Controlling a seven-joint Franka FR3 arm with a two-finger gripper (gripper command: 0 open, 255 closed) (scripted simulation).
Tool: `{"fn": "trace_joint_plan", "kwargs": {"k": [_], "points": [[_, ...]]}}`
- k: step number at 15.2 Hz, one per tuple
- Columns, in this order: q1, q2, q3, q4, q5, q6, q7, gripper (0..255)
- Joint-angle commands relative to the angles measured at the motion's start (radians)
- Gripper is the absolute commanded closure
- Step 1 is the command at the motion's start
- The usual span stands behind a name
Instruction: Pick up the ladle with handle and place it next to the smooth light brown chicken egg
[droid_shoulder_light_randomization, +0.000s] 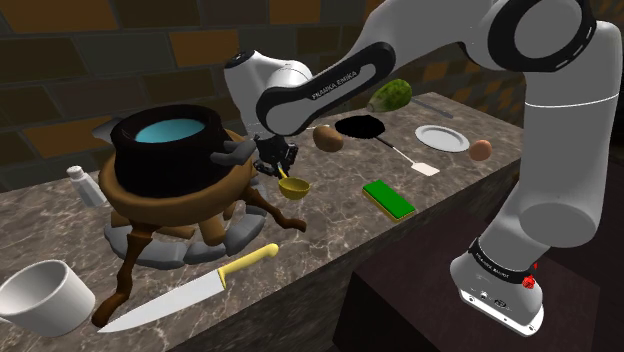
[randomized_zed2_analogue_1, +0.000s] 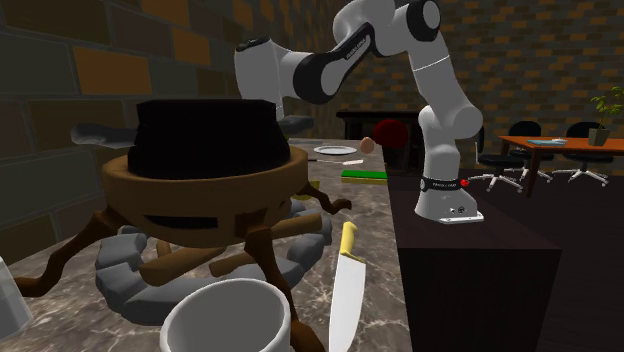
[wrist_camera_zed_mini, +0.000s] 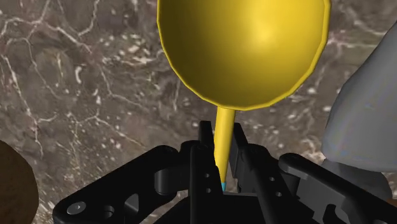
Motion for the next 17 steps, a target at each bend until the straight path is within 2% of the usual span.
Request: {"fn": "trace_joint_plan", "kwargs": {"k": [1,17], "points": [[-0.001,-0.009,0.003,0.010,0.006,-0.012,-0.006,255],[-0.004,-0.082,0.022,0.127,0.053,-0.187,-0.059,255]]}}
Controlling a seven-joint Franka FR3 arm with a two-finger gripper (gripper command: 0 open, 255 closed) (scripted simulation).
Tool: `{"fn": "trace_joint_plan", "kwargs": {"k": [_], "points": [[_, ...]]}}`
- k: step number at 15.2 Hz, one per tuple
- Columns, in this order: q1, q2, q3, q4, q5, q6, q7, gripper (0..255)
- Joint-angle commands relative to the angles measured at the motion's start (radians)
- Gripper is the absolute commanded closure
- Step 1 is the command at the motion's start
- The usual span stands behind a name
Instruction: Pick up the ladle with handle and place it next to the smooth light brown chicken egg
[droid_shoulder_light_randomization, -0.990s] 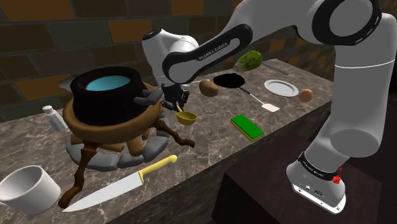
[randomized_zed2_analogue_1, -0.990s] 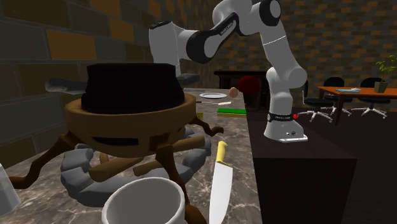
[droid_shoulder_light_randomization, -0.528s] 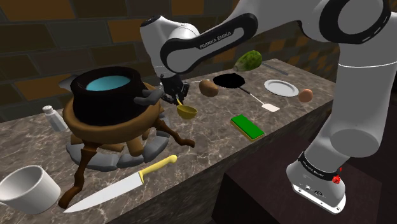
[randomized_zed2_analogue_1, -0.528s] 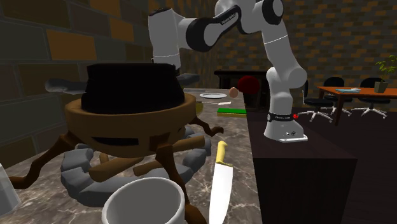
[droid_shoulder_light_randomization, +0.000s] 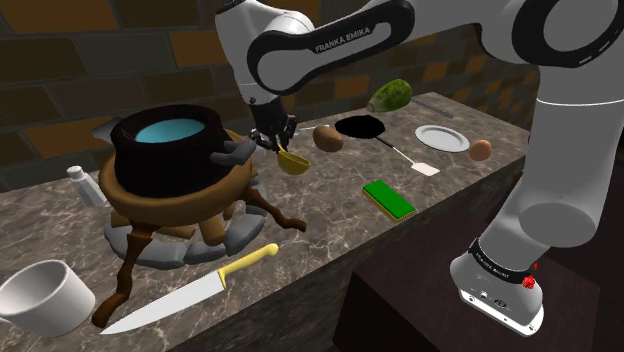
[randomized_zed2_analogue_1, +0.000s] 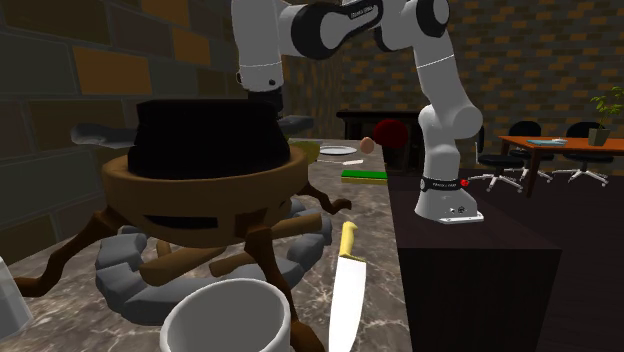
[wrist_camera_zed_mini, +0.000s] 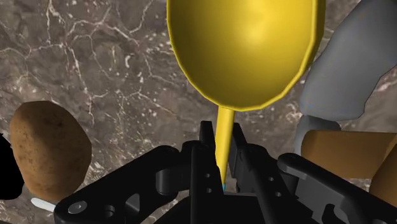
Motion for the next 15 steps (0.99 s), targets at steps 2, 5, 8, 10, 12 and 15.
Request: {"fn": "trace_joint_plan", "kwargs": {"k": [2,5,8,10,12,15], "points": [[0.002,-0.007,0.002,0.031,0.005,-0.036,-0.009,255],[0.003,-0.014,0.004,0.062,0.010,-0.072,-0.017,255],[0.006,-0.018,0.006,0.096,0.013,-0.110,-0.025,255],[-0.016,-0.053,0.003,0.051,0.025,-0.092,-0.045,255],[-0.058,-0.120,-0.006,-0.035,0.048,-0.056,-0.086,255],[-0.112,-0.213,-0.026,-0.151,0.078,-0.009,-0.153,255]]}}
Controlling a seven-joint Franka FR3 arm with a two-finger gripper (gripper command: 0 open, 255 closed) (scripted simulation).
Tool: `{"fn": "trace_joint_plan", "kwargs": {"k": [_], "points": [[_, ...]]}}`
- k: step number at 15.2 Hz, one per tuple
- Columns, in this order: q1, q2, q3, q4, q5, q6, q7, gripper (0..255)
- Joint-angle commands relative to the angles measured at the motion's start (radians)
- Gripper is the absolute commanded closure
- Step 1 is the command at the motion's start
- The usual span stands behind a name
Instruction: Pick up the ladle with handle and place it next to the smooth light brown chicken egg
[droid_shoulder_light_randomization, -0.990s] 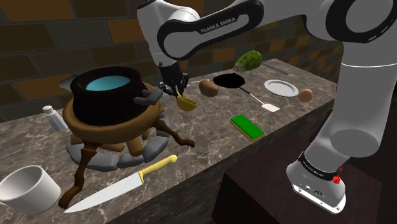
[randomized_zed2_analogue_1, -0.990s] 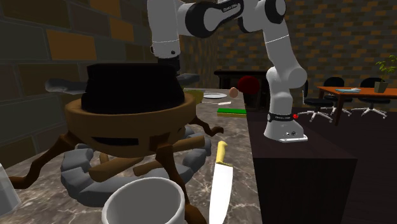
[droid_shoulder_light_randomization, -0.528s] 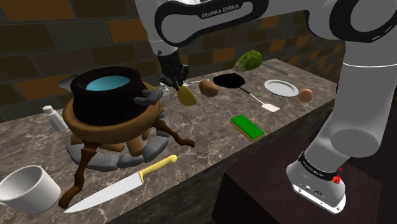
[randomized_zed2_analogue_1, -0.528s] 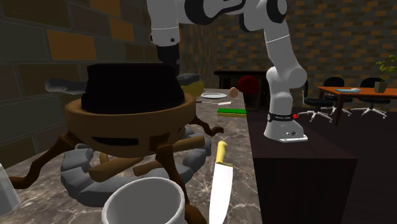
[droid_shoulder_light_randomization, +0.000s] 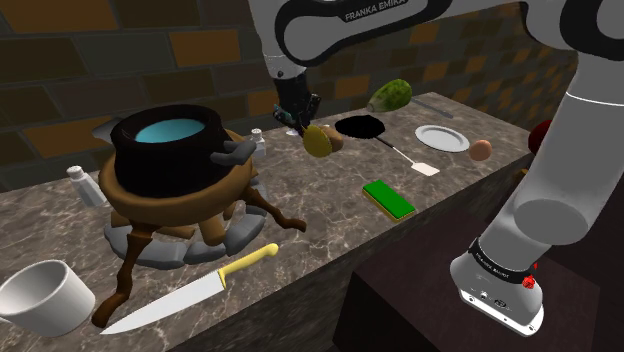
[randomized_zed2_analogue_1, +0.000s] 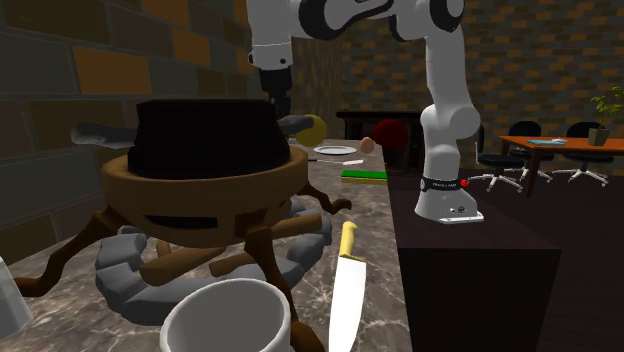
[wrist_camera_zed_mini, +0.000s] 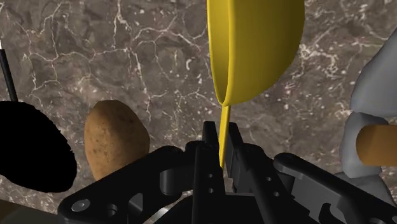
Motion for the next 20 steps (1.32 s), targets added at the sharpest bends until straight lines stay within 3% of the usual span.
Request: {"fn": "trace_joint_plan", "kwargs": {"k": [1,10,20], "points": [[-0.036,-0.059,-0.017,-0.071,0.018,0.029,-0.051,255],[-0.147,-0.276,-0.123,-0.323,0.066,0.130,-0.271,255],[-0.248,-0.418,-0.277,-0.489,0.048,0.212,-0.512,255]]}}
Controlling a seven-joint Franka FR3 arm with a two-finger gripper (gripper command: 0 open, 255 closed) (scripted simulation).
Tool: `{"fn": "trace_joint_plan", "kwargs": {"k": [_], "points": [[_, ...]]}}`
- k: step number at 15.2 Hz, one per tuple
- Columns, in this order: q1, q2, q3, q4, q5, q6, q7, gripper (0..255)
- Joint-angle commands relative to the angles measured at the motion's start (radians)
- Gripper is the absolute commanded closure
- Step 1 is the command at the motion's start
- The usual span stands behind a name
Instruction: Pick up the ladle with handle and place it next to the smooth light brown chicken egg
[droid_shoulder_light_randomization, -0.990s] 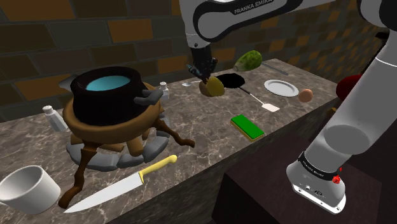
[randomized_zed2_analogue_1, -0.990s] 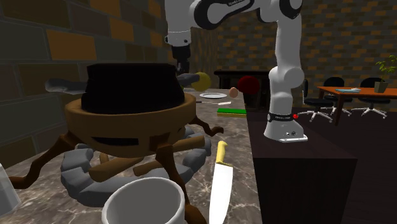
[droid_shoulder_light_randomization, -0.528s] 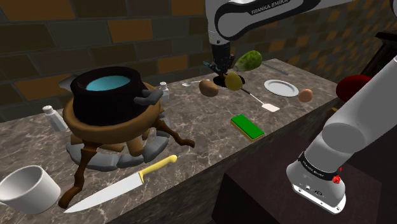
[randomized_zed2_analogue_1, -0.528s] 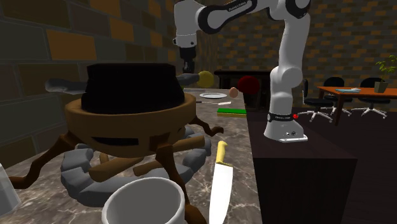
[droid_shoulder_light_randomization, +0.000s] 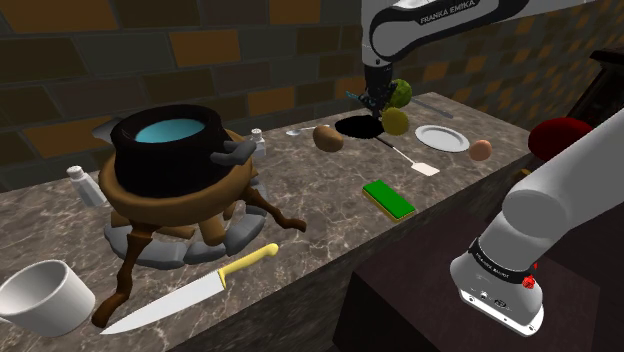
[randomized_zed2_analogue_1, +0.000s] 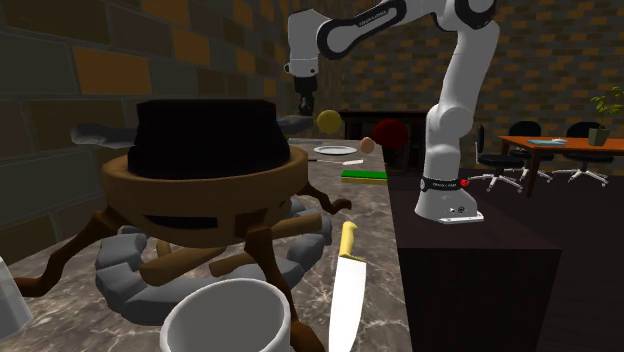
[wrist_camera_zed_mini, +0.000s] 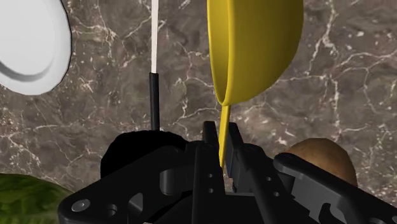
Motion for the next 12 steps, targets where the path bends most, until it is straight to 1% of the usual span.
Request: {"fn": "trace_joint_plan", "kwargs": {"k": [1,7,12], "points": [[-0.021,-0.012,-0.033,-0.019,-0.010,0.018,-0.048,255],[-0.086,-0.040,-0.132,-0.058,-0.044,0.063,-0.189,255],[-0.141,-0.033,-0.214,-0.058,-0.072,0.101,-0.307,255]]}}
